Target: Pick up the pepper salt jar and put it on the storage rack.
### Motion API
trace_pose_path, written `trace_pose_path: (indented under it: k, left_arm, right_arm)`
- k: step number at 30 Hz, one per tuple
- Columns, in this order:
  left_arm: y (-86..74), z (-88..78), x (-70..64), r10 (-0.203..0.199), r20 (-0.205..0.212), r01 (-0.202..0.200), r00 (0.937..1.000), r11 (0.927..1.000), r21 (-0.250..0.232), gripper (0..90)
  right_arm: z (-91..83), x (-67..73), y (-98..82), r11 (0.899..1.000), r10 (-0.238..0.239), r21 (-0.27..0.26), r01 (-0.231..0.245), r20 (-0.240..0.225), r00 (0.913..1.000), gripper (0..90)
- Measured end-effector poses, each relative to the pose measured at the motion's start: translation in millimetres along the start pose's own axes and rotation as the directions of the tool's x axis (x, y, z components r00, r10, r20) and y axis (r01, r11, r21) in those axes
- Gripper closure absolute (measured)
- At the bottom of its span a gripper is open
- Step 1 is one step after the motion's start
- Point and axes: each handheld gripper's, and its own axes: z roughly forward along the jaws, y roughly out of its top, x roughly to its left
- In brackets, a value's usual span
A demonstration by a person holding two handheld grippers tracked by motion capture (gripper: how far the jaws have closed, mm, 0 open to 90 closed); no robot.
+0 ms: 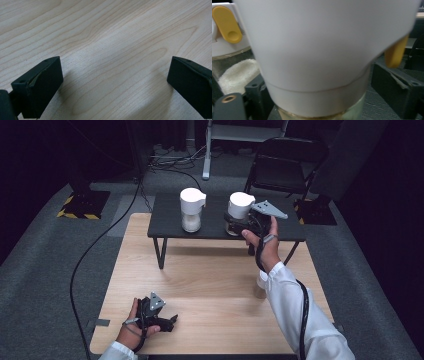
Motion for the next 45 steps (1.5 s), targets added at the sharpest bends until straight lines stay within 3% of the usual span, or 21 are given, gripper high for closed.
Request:
trace_pose_path:
  k: [23, 35, 45]
  left_arm:
    - [0.1, -0.1, -0.1, -0.001, -0.001, 0.001, 1.0000, 1.0000, 0.001, 0.2]
    - [0.0, 0.0, -0.1, 0.000, 0.000, 0.000, 1.0000, 1.0000, 0.000, 0.2]
    - [0.0, 0.0, 0.0, 0.000, 0.000, 0.000, 1.0000, 1.0000, 0.000, 0.2]
  right_arm:
    - [-4.3, 1.5, 4.2, 0.996, -0.084, 0.026, 0.083, 0.024, 0.9962, 1.2]
    - [-16.8, 1.3, 2.5, 0.992, -0.129, 0.019, 0.129, 0.003, 0.9917, 1.2]
    - [-29.5, 4.4, -3.1, 0.977, -0.211, 0.016, 0.211, -0.012, 0.9775, 1.2]
